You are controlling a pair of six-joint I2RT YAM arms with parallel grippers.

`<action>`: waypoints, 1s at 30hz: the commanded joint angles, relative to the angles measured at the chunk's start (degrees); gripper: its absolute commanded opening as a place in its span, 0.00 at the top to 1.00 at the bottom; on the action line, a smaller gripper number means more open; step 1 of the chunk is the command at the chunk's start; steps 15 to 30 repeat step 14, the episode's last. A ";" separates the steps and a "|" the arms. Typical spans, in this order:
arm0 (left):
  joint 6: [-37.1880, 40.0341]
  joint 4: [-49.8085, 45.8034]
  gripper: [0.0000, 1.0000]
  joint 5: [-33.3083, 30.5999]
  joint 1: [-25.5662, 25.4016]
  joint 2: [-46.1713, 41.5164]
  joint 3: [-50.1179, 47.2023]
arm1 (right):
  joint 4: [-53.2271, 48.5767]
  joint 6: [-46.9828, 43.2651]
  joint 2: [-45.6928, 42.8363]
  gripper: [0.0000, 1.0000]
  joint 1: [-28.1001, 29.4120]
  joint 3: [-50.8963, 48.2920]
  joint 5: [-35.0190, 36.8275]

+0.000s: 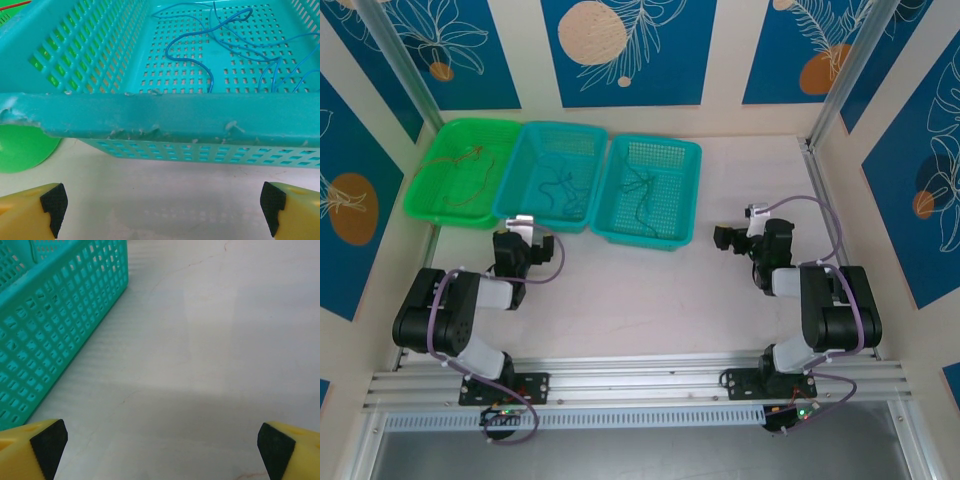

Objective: Untangle the cables

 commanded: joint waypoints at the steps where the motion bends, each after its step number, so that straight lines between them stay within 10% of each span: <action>1: -1.09 1.65 0.00 0.79 0.75 -0.53 0.86 | 2.31 0.48 -0.22 0.01 0.30 0.65 1.31; 30: -1.09 1.65 0.00 0.79 0.79 -0.53 0.82 | 4.48 0.94 0.20 0.01 0.11 -0.39 1.71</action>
